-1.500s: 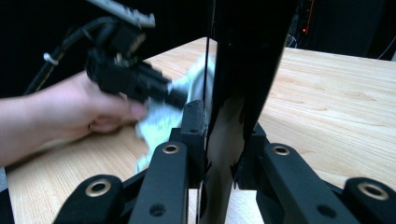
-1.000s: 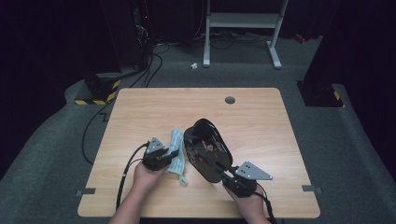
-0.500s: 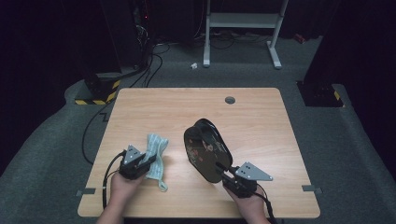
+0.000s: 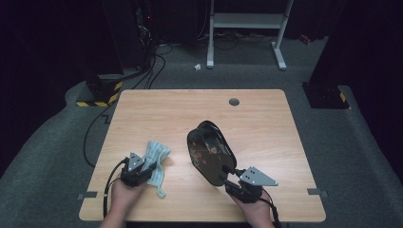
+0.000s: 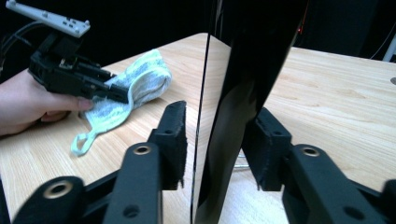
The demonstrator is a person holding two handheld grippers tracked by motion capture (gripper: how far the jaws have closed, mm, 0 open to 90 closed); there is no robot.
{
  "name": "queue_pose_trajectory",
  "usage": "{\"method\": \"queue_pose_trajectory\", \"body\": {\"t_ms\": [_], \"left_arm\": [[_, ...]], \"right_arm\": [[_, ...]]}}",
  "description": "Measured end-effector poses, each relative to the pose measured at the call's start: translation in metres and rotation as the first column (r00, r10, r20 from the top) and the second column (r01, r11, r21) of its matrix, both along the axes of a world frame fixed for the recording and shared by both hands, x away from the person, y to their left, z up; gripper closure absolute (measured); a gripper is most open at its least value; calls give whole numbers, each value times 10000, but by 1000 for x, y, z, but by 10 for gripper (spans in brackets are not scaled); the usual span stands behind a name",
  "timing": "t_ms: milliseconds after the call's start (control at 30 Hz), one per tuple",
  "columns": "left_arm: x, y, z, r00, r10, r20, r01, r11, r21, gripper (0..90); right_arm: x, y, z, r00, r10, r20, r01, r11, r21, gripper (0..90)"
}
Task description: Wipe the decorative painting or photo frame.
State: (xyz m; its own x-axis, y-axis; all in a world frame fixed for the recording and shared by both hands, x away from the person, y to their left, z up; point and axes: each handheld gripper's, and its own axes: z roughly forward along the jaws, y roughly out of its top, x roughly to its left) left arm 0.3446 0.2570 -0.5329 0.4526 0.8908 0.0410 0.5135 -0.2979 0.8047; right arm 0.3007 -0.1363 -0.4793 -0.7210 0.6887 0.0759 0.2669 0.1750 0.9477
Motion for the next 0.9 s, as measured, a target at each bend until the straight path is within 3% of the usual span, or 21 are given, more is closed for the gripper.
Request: {"method": "queue_pose_trajectory", "body": {"t_ms": [300,567,900], "left_arm": [[-1,-1,0,9999,141,17,-141,9999,40,589],[-1,-1,0,9999,169,2,-169,9999,38,586],[0,-1,0,9998,166,-74,-166,9999,46,570]], "right_arm": [[-5,-7,-3,9995,256,-166,-261,9991,-337,473],[-13,-18,-1,9993,340,-177,-345,9988,-339,445],[-18,-41,-7,9988,-314,-366,299,9987,-406,445]]}}
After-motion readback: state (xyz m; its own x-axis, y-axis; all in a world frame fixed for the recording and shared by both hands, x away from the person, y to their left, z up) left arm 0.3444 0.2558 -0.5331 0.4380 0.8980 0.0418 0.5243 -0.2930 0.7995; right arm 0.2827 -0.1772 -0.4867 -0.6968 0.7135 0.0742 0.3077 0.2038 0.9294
